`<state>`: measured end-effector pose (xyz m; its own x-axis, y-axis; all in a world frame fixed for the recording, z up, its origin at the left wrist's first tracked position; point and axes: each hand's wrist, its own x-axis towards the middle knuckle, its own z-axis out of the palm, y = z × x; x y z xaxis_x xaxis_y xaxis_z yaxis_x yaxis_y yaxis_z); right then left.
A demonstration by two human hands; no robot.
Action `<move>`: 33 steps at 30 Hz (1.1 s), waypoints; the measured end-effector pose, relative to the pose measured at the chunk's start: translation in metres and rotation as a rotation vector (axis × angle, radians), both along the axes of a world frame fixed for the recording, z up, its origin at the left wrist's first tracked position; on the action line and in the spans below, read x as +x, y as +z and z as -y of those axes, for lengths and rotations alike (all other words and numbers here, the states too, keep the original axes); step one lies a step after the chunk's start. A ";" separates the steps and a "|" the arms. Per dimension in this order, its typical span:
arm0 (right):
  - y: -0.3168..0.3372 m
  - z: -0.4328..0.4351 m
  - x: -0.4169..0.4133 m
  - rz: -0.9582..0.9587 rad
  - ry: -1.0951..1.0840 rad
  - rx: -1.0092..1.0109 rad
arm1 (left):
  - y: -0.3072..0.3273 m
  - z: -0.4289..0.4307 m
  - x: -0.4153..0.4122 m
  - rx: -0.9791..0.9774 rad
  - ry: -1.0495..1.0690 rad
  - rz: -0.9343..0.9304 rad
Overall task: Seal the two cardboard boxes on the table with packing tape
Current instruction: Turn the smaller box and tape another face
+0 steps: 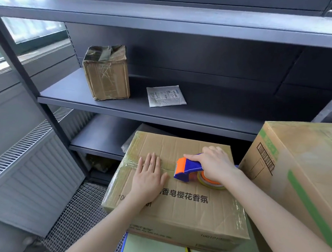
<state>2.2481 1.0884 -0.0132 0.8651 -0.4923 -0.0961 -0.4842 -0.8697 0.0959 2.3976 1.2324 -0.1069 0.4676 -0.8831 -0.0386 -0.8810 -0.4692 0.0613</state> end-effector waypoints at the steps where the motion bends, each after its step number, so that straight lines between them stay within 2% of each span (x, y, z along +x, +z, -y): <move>1: 0.000 0.000 0.001 -0.002 0.000 0.001 | -0.002 -0.001 -0.001 0.016 0.004 0.006; 18: 0.007 -0.021 0.012 0.001 0.012 -0.017 | -0.011 -0.024 0.030 -0.080 -0.088 0.027; 28: 0.012 -0.017 -0.011 0.076 0.080 0.058 | -0.011 -0.027 0.033 -0.100 -0.079 -0.018; 33: 0.019 0.016 -0.051 0.060 -0.029 0.134 | -0.008 -0.028 0.033 -0.101 -0.074 -0.036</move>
<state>2.1971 1.0724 0.0058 0.8569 -0.5034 -0.1112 -0.5107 -0.8583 -0.0495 2.4309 1.2607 -0.1146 0.4011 -0.9153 0.0365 -0.9093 -0.3930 0.1371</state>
